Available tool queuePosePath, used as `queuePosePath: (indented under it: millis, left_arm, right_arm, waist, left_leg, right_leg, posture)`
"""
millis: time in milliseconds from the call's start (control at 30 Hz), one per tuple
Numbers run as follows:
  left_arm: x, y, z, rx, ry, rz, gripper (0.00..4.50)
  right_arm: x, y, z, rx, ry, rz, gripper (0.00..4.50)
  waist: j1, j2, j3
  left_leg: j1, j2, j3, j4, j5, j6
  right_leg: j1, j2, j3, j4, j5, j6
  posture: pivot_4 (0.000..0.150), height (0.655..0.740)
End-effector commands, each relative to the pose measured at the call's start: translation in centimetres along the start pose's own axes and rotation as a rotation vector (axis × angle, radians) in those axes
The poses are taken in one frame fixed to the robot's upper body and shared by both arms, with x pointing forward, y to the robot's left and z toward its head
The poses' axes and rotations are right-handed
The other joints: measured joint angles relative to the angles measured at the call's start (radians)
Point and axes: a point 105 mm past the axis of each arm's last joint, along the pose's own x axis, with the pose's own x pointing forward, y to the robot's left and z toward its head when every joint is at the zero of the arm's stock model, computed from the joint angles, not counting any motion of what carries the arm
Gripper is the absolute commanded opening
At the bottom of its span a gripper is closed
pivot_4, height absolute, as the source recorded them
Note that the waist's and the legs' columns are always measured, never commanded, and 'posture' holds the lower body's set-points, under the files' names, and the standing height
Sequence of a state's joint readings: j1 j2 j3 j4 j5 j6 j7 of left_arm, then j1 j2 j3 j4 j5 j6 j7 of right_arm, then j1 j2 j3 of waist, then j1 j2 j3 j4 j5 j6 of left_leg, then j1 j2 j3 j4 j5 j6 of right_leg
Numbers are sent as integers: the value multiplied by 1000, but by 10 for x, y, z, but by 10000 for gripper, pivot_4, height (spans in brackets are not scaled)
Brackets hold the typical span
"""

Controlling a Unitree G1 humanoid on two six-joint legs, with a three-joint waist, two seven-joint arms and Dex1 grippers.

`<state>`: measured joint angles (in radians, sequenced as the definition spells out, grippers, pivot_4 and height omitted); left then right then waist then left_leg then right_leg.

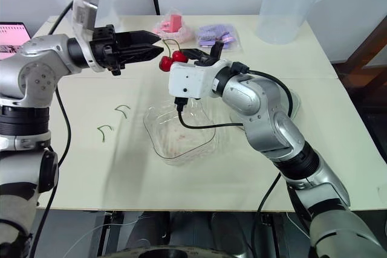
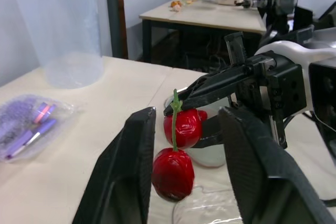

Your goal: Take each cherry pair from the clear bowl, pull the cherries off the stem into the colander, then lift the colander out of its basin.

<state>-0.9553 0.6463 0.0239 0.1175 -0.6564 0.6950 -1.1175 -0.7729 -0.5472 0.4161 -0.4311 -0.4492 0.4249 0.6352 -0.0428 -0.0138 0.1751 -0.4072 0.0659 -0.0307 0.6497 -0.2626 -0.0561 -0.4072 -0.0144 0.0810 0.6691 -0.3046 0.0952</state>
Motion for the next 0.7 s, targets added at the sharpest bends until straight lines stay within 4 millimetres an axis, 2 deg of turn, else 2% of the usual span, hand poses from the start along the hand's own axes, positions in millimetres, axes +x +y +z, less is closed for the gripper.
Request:
queuePosePath:
  millis: [33, 700]
  left_arm:
    - [-1, -3, 11, 18, -49, -4, 23121]
    - [21, 3, 16, 9, -128, -2, 23121]
  right_arm:
    - [-6, -14, 11, -26, -42, -65, 8621]
    - [-7, -13, 16, -13, -58, -58, 8621]
  waist:
    - [0, 0, 0]
    - [0, 0, 0]
  left_leg:
    - [0, 0, 0, 0, 0, 0]
    - [0, 0, 0, 0, 2, -3]
  right_leg:
    - [0, 0, 0, 0, 0, 0]
    - [0, 0, 0, 1, 0, 0]
  posture:
    - [1500, 7367]
    - [1500, 7367]
